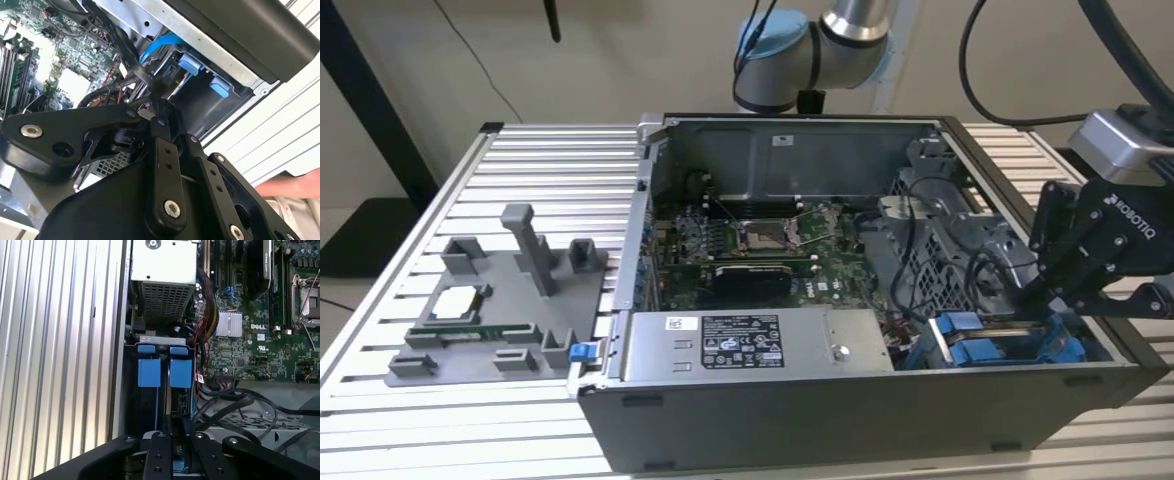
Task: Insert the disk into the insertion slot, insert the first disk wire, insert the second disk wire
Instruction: 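Insert the first disk wire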
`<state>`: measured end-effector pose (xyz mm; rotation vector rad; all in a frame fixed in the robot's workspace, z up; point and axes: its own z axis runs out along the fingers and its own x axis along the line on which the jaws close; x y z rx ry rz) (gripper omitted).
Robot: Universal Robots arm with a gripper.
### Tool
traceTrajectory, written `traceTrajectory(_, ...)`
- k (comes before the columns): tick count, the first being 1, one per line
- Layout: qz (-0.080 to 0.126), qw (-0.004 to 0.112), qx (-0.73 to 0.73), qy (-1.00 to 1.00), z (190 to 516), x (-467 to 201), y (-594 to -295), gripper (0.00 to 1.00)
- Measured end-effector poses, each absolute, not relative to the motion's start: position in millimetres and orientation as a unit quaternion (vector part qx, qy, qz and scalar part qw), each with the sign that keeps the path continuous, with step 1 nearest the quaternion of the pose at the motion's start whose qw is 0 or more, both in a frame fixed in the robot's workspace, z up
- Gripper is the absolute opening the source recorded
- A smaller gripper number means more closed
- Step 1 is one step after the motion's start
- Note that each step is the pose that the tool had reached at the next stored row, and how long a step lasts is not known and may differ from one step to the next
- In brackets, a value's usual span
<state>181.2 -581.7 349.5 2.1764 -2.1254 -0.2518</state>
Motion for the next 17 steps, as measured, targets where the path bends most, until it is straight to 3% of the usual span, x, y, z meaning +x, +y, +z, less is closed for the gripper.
traceTrajectory(17, -0.080, 0.035, 0.722, -0.686, 339.7, 186.8, -571.1, 0.00)
